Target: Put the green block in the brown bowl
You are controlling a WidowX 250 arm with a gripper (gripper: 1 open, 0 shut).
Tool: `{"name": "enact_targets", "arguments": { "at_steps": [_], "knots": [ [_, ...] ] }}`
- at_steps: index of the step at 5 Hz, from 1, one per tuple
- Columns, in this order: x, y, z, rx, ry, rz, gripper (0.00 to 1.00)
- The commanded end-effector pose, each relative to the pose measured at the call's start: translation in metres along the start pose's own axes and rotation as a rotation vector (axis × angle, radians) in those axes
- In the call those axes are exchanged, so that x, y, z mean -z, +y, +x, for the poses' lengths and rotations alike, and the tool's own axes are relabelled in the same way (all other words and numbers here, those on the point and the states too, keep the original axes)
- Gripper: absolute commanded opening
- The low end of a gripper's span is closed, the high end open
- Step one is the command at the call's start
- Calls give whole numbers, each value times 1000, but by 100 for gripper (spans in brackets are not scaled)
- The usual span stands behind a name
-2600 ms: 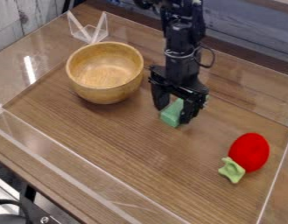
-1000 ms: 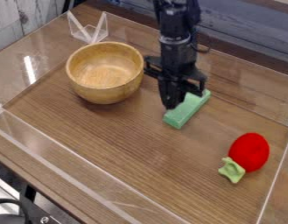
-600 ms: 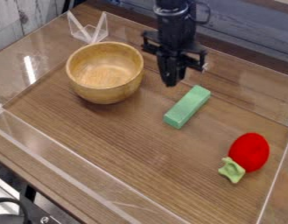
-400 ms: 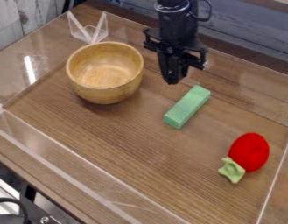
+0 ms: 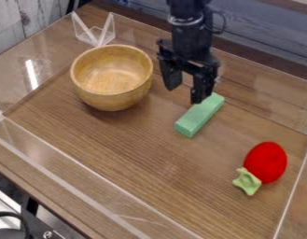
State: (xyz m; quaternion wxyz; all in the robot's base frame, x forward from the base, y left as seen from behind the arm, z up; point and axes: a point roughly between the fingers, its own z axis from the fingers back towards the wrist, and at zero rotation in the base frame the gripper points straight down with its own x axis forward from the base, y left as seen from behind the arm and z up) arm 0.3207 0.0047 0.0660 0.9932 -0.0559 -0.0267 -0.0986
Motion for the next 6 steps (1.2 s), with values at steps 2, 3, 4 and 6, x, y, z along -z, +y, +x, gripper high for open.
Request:
{"name": "enact_targets", "arguments": {
  "at_steps": [2,3,4,6],
  "knots": [
    [11,2,15,43,-37,12,100],
    [23,2,18,58,-30,7,100],
    [33,2,20,58,-19,6,100],
    [29,3,20,41,-11,7,0]
  ]
}}
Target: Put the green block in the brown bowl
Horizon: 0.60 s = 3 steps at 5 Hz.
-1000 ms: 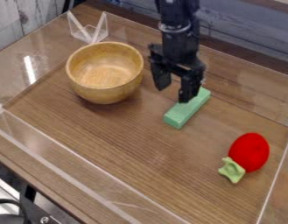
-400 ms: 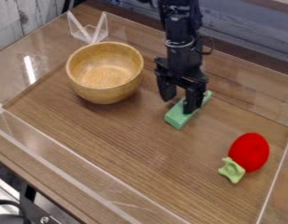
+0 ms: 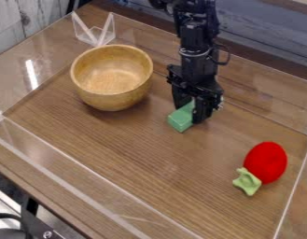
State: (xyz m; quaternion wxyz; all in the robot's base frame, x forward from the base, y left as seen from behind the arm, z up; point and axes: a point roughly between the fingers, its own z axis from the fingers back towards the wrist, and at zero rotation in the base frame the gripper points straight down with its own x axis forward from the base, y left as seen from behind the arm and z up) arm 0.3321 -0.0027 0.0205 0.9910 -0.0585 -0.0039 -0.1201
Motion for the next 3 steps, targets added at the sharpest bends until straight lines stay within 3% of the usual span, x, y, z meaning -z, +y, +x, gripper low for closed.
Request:
{"name": "enact_targets", "arguments": {
  "at_steps": [1,2,3],
  "knots": [
    [-30,3,7,-14,-67,20,0],
    [-41,3,5,-30,-77,21,0],
    [-67,2,4,-49,-118,34,0]
  ]
}}
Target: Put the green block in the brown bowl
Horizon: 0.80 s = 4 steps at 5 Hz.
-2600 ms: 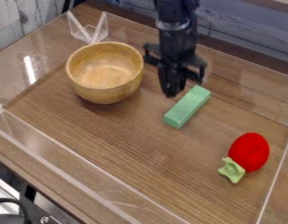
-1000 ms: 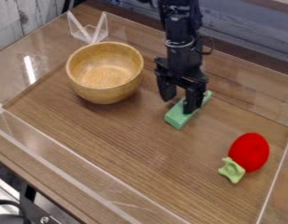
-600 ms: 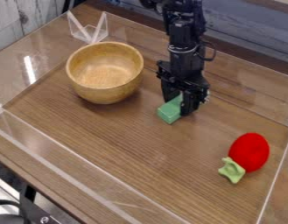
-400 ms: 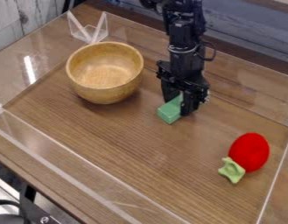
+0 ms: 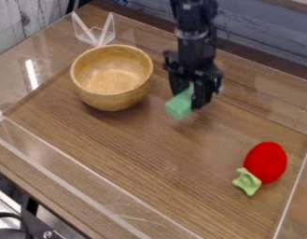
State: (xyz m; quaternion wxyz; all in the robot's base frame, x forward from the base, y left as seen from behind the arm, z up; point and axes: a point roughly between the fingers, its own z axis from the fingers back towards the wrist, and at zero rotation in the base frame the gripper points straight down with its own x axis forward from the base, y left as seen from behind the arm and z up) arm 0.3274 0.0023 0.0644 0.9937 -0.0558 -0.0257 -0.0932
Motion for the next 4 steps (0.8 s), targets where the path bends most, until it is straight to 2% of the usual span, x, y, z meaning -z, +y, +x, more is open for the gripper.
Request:
{"name": "enact_targets", "arguments": {
  "at_steps": [1,2,4],
  "knots": [
    [-45,13,10,-27,-105,45,0],
    [-49,34,-4,-66,-91,67,0],
    [-50,95,-24,-151,-74,114,0]
  ]
}}
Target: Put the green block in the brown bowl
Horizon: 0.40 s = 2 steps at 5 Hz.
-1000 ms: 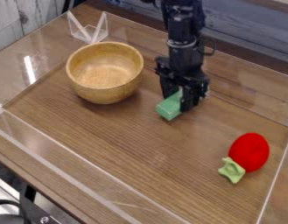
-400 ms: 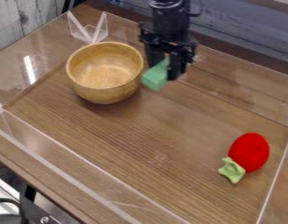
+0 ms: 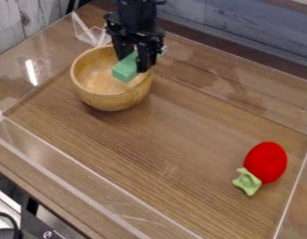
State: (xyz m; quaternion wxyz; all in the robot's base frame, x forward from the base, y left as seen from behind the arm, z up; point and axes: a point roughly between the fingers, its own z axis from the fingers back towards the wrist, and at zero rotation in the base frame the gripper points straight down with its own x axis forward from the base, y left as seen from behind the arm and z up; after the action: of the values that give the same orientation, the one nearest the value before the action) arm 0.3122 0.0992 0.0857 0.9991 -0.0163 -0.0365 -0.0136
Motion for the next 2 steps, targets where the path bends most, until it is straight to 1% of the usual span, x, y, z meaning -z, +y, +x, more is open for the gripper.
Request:
{"name": "enact_targets", "arguments": {
  "at_steps": [1,2],
  "knots": [
    [-7,18,9,-20,-39,35,0],
    [7,30,7,-34,-25,43,0]
  ]
}}
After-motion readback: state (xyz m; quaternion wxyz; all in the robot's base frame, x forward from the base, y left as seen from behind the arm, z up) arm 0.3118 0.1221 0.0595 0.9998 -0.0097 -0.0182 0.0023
